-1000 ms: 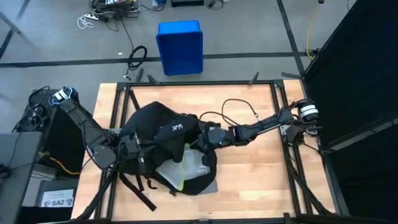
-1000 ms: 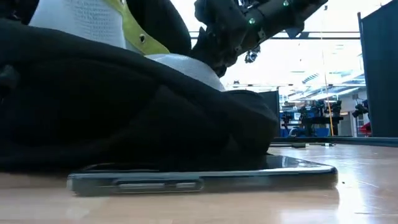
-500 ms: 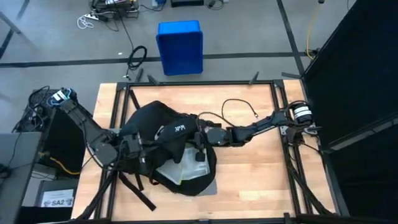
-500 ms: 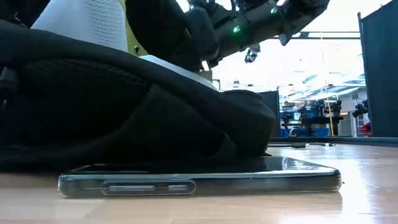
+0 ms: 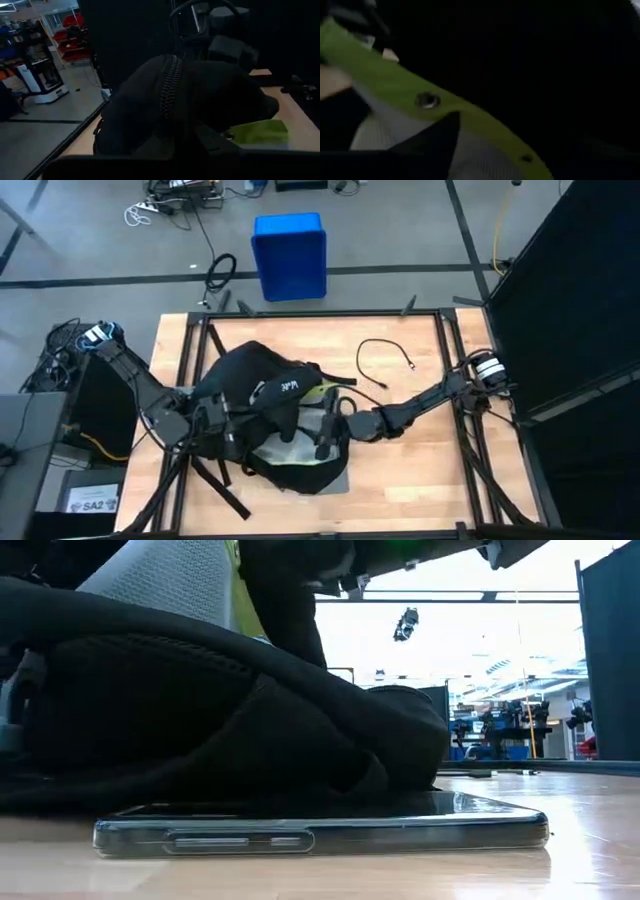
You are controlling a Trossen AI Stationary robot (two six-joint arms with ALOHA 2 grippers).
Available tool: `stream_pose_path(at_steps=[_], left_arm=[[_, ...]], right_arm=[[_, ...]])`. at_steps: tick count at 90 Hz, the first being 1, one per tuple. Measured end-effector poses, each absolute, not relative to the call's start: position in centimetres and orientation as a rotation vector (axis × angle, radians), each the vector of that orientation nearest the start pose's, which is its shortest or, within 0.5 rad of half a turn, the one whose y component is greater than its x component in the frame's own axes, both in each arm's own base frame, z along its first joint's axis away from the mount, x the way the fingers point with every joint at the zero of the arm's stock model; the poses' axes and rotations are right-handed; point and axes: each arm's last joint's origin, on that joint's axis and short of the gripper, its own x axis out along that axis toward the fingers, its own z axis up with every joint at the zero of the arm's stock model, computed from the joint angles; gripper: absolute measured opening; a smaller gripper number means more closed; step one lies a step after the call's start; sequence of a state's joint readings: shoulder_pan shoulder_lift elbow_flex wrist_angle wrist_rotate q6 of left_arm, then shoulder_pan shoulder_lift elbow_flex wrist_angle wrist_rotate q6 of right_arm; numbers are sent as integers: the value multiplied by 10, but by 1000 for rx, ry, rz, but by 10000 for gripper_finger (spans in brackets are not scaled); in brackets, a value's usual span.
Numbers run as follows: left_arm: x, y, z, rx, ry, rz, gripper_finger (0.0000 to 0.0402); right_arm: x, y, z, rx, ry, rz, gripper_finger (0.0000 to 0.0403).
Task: Unpack backpack
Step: Put the zip bag into the backpack
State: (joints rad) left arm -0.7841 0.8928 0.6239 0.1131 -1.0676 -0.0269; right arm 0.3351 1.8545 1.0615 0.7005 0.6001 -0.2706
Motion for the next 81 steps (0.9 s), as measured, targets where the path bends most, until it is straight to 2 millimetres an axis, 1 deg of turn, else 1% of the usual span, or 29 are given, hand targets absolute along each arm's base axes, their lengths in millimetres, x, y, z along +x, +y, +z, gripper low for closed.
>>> stream_pose_path(at_steps=[10, 20, 31, 39, 45, 54, 62, 70, 81], left_arm=[[151, -114, 290, 105, 83, 290, 0], [152, -112, 292, 94, 72, 303, 0], [155, -110, 293, 83, 65, 306, 0], [156, -109, 293, 81, 67, 281, 0], [158, -109, 293, 81, 70, 255, 0], [158, -111, 291, 87, 80, 198, 0], [158, -112, 291, 87, 82, 176, 0], [158, -112, 290, 94, 91, 163, 0], [158, -112, 287, 114, 113, 158, 0]], right_arm=[[383, 115, 220, -287, 84, -269, 297], [385, 109, 223, -269, 53, -287, 308], [388, 100, 225, -264, 45, -312, 302], [391, 93, 228, -260, 39, -333, 289], [394, 87, 229, -258, 41, -384, 275], [396, 74, 229, -274, 56, -468, 245], [397, 66, 229, -314, 70, -497, 205], [397, 61, 230, -358, 91, -541, 148], [395, 60, 229, -451, 143, -632, 46]])
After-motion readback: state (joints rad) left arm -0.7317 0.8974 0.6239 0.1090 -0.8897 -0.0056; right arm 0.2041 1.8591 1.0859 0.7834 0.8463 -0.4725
